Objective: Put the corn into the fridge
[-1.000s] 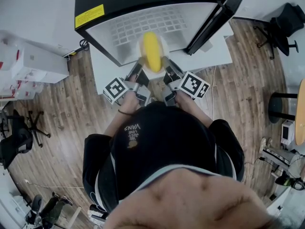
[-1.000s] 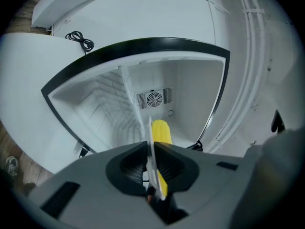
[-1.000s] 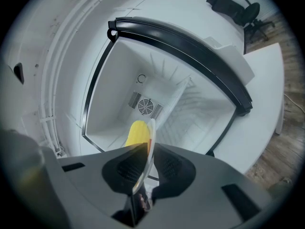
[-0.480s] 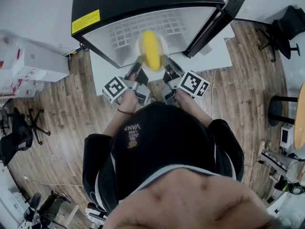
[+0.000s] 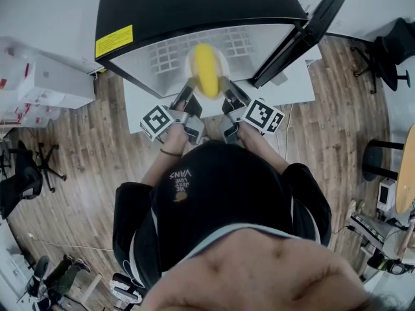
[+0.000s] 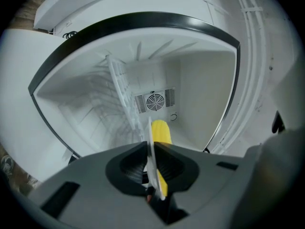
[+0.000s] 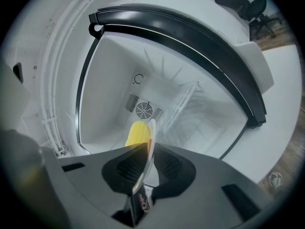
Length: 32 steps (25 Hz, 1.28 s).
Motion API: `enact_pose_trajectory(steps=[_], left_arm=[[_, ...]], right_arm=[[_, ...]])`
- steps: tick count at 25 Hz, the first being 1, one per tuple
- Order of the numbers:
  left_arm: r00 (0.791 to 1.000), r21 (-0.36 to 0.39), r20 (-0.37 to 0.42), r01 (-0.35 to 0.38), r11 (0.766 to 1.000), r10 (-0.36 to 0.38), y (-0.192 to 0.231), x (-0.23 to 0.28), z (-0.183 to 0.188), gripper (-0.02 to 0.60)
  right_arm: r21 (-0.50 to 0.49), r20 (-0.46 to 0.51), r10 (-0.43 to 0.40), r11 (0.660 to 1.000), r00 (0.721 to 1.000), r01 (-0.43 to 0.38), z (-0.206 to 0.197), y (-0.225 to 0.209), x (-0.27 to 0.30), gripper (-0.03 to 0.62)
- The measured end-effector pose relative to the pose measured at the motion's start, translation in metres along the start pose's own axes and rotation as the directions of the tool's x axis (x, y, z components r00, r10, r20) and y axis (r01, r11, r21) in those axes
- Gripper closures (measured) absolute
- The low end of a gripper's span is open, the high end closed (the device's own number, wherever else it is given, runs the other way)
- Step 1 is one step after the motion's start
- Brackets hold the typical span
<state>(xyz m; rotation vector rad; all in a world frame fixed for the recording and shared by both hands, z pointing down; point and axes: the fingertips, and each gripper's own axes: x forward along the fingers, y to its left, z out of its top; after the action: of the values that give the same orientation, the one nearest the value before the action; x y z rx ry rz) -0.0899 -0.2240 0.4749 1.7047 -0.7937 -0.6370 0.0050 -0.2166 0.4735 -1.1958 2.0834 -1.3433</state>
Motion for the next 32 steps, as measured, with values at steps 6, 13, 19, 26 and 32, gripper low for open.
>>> enact_pose_trajectory(steps=[6, 13, 19, 26, 32], left_arm=[[1.000, 0.000, 0.015, -0.016, 1.000, 0.016, 0.004, 0.011, 0.003, 0.538], [1.000, -0.009, 0.030, -0.009, 1.000, 0.009, 0.005, 0.022, 0.007, 0.538], [0.998, -0.028, 0.048, -0.043, 0.999, 0.044, 0.012, 0.022, 0.008, 0.538], [0.996, -0.038, 0.068, -0.057, 0.998, 0.059, 0.015, 0.027, 0.009, 0.538], [0.995, -0.054, 0.078, -0.064, 0.997, 0.068, 0.018, 0.029, 0.008, 0.538]], right_arm=[[0.000, -0.009, 0.002, 1.000, 1.000, -0.002, 0.010, -0.005, 0.008, 0.557], [0.001, -0.025, 0.004, 1.000, 1.000, -0.004, 0.019, -0.010, 0.016, 0.557], [0.004, -0.046, 0.005, 1.000, 0.999, -0.005, 0.020, -0.013, 0.021, 0.557], [0.013, -0.065, 0.010, 1.000, 0.998, -0.009, 0.023, -0.019, 0.026, 0.557], [0.021, -0.079, 0.007, 1.000, 0.997, -0.006, 0.024, -0.023, 0.029, 0.557]])
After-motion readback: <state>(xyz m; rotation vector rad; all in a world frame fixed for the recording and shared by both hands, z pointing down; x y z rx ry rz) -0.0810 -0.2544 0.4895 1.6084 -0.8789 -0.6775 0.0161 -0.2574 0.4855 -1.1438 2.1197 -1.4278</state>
